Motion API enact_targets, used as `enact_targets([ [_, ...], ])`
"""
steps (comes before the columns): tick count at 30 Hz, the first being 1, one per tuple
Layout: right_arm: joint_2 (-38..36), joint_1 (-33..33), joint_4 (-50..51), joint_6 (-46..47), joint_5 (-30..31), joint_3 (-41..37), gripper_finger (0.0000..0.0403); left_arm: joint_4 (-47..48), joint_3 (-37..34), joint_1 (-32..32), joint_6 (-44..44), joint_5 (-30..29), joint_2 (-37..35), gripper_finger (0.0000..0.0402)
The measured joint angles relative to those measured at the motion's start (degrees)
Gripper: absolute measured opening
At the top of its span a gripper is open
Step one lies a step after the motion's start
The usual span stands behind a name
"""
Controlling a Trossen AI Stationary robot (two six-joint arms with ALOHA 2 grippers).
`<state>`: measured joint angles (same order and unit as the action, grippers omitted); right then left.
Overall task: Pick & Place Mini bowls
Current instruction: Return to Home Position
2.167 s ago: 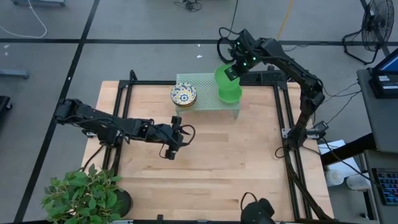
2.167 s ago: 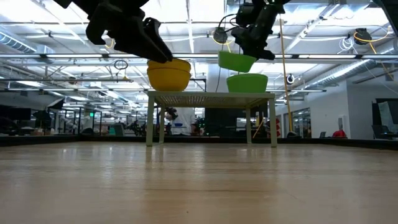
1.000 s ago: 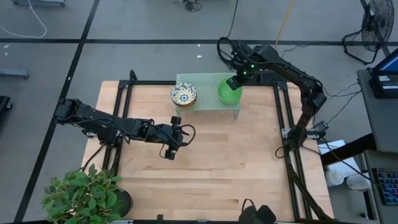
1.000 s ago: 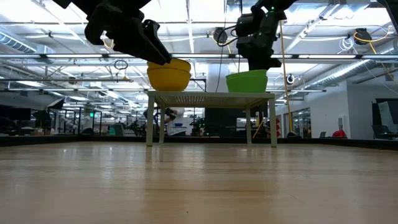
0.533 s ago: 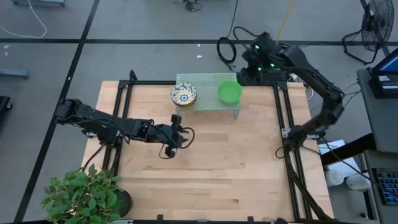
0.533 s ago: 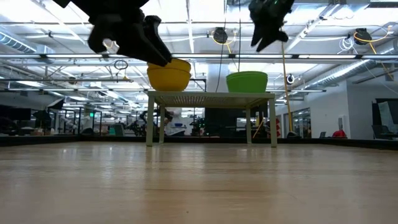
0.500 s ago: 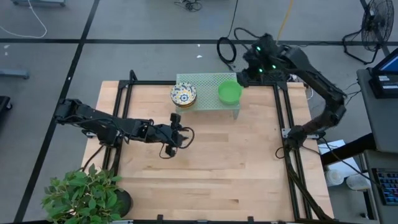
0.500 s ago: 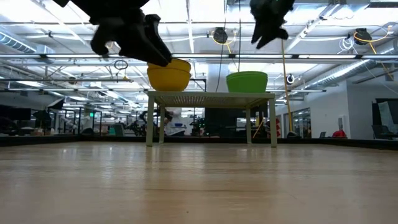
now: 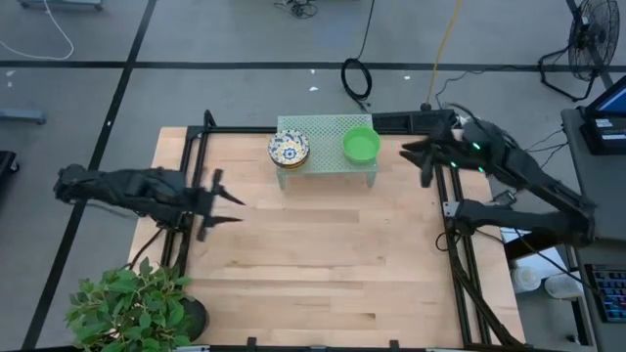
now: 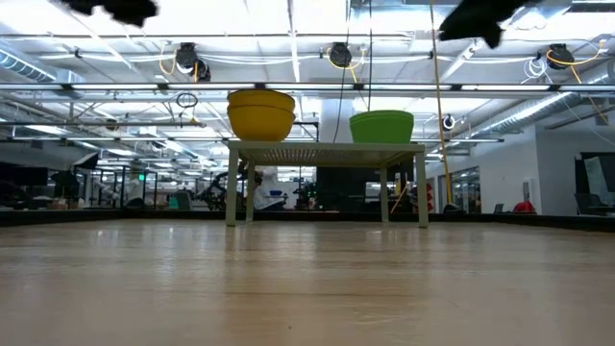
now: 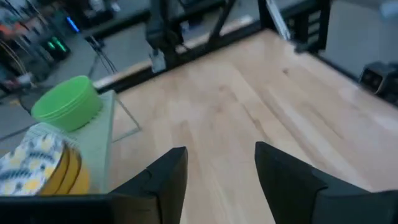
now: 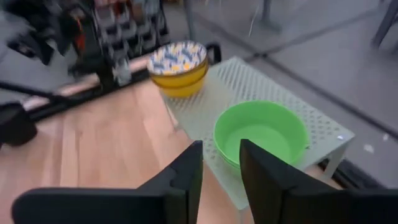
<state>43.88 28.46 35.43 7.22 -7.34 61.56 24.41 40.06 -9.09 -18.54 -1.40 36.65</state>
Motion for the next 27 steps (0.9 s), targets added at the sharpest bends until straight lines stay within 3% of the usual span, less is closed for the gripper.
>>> enact_targets([
  [3, -9.6, -1.22, -3.8, 0.57, 2.87, -7.4, 0.0084, -0.07, -7.3, 0.92, 1.27, -0.13, -13.31, 0.0198],
  [9, -23.22, -2.85, -13.62, -2.51, 4.23, -18.76, 0.0056, -6.42, -21.66, 1.87, 3.14, -8.15, -36.22, 0.0203],
  [14, -28.44, -4.62, -20.0, -5.3, 3.81, -27.21, 0.0029, -16.27, -26.94, 3.87, 4.64, -15.51, -34.23, 0.0193],
  [16, -29.97, -5.05, -21.57, -6.61, 2.64, -30.74, 0.0018, -16.65, -27.91, 5.3, 6.98, -15.4, -33.7, 0.0189],
  [22, -32.64, -5.24, -31.42, -7.84, -5.81, -39.04, 0.0002, -17.91, -30.14, 8.27, 12.27, -2.34, -34.28, 0.018],
  [27, -34.34, -5.35, -38.87, -7.36, -12.62, -45.74, 0.0001, -23.79, -34.15, 9.31, 15.62, -1.83, -34.42, 0.0177],
])
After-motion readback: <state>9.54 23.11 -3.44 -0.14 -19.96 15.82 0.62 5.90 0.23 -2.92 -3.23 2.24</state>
